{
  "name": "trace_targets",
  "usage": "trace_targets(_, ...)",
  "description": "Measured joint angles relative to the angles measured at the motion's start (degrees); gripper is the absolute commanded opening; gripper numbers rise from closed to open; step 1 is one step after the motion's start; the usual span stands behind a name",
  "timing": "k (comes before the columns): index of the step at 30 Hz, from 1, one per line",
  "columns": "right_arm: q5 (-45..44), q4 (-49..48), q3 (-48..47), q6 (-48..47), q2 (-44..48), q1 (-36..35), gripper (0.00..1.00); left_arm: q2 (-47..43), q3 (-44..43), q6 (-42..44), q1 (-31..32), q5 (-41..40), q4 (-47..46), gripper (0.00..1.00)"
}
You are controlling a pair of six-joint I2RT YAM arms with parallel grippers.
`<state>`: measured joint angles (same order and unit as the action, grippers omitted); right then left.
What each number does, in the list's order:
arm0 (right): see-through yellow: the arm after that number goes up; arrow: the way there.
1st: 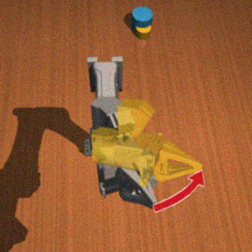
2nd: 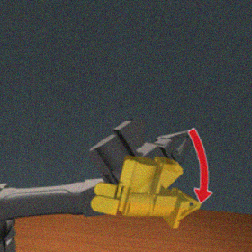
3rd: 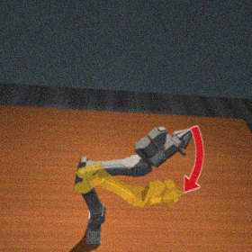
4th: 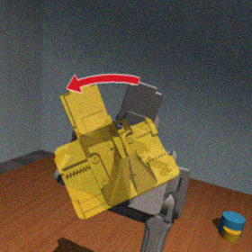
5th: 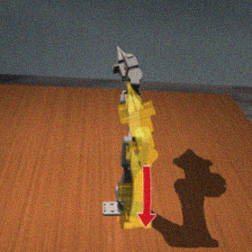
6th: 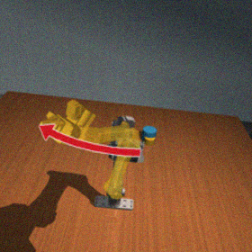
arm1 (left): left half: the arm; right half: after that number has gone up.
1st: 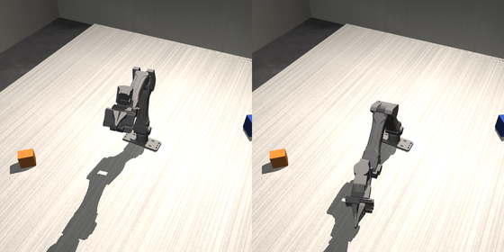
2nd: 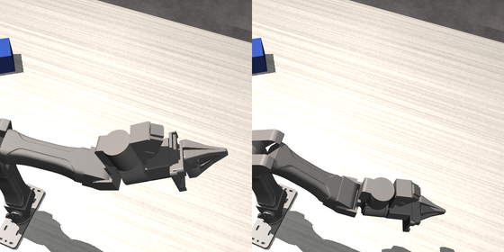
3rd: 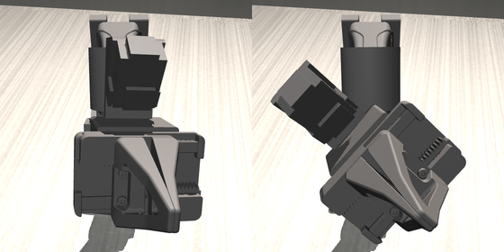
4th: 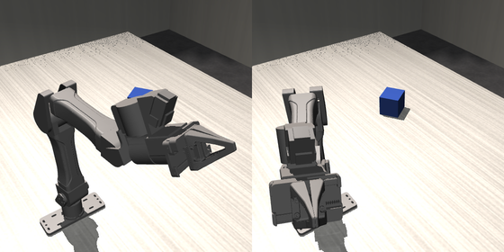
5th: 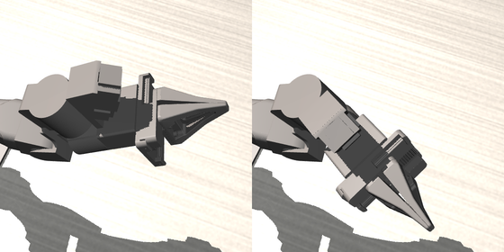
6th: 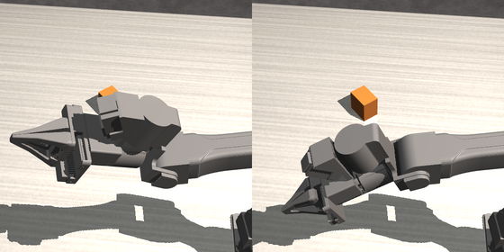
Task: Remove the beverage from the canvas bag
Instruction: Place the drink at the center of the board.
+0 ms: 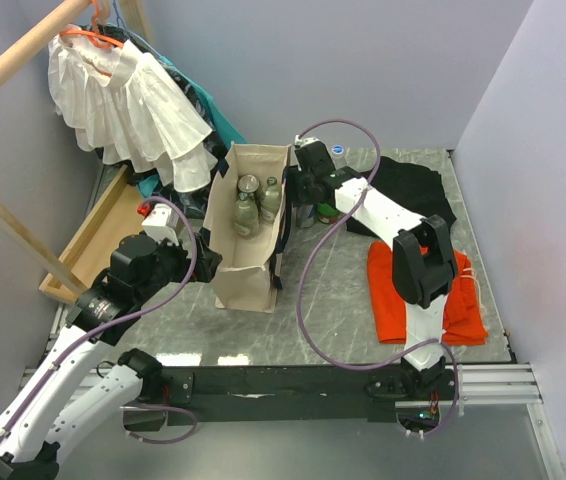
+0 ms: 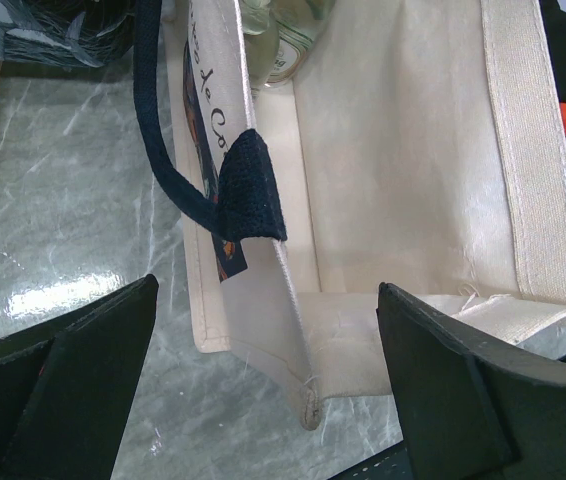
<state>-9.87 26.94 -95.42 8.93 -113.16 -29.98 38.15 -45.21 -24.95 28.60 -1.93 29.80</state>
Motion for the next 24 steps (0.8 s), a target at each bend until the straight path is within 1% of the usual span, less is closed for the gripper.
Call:
trace_targets(9, -0.04, -0.68, 0.98, -0.04, 0.63, 0.00, 0.69, 0.00, 0.00, 0.00, 0.00, 0.02, 0.00, 0.96)
trace_targets(24, -1.22, -0.76, 0.98, -0.79, 1.36, -0.02, 0.72, 0.00, 0.00, 0.02, 0.00, 0.02, 0.00, 0.96)
